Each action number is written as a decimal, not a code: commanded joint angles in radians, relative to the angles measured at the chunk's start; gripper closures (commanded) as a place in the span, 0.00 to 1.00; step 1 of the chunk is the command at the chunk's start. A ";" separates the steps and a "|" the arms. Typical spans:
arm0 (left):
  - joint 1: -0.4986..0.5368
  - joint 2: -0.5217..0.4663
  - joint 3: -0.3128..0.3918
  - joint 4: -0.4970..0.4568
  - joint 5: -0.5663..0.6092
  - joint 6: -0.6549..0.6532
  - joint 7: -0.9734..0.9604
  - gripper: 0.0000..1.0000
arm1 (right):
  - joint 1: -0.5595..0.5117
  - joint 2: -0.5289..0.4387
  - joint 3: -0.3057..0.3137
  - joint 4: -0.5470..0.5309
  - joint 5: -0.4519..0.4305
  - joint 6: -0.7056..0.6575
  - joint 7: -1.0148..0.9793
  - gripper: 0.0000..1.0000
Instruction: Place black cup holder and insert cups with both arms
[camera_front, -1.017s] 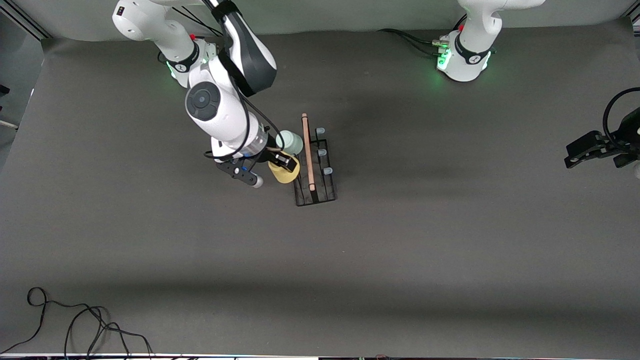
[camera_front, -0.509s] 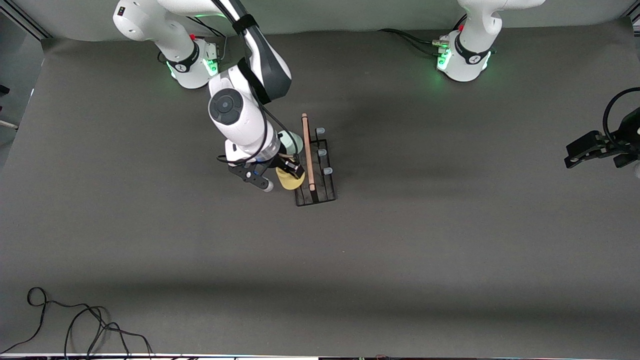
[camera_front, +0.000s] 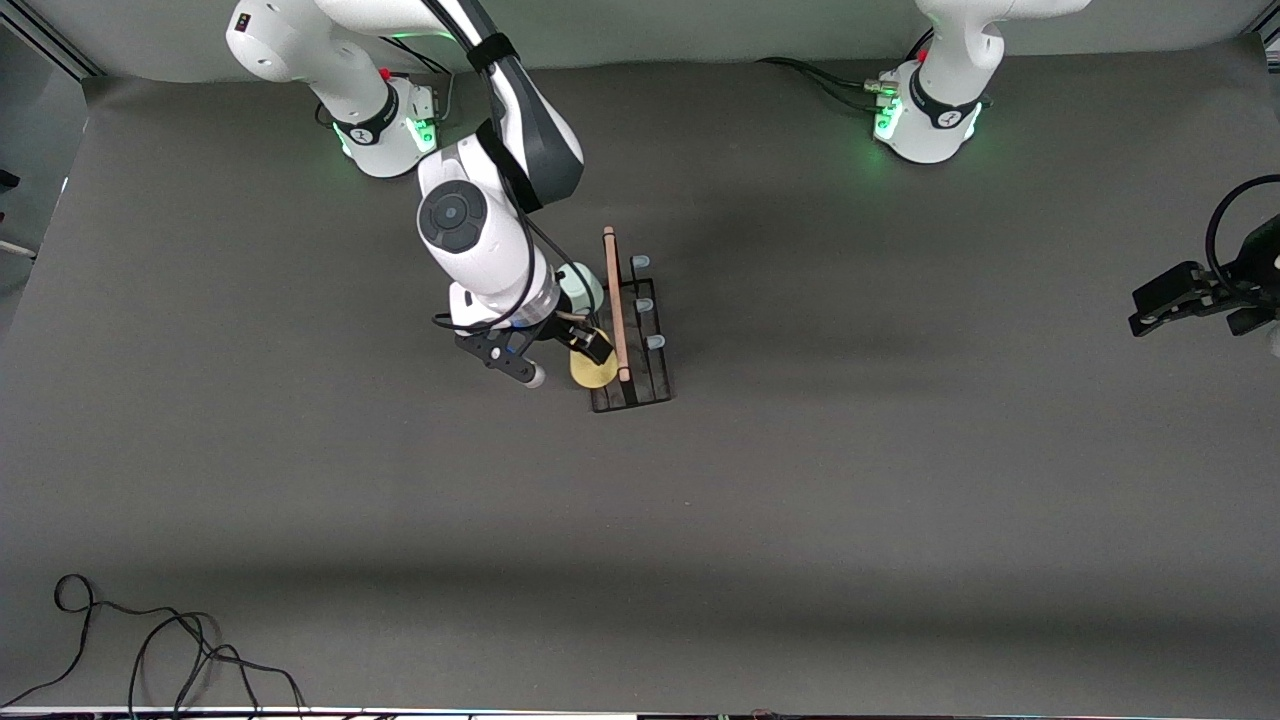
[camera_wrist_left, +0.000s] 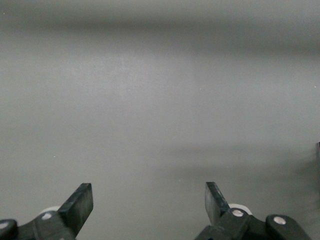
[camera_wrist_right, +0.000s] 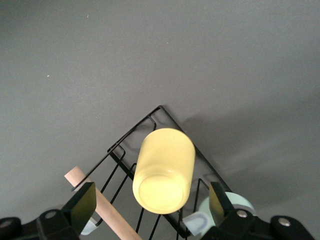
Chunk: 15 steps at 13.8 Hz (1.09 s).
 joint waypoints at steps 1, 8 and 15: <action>-0.004 -0.001 0.004 0.012 0.000 -0.008 0.013 0.00 | -0.021 -0.035 -0.094 0.108 -0.069 -0.216 -0.113 0.00; -0.004 -0.001 0.004 0.012 0.000 -0.002 0.013 0.00 | -0.028 -0.037 -0.470 0.367 -0.079 -0.709 -0.567 0.00; -0.006 -0.002 0.004 0.012 0.003 0.004 0.018 0.00 | -0.039 -0.038 -0.668 0.372 -0.137 -0.751 -0.879 0.00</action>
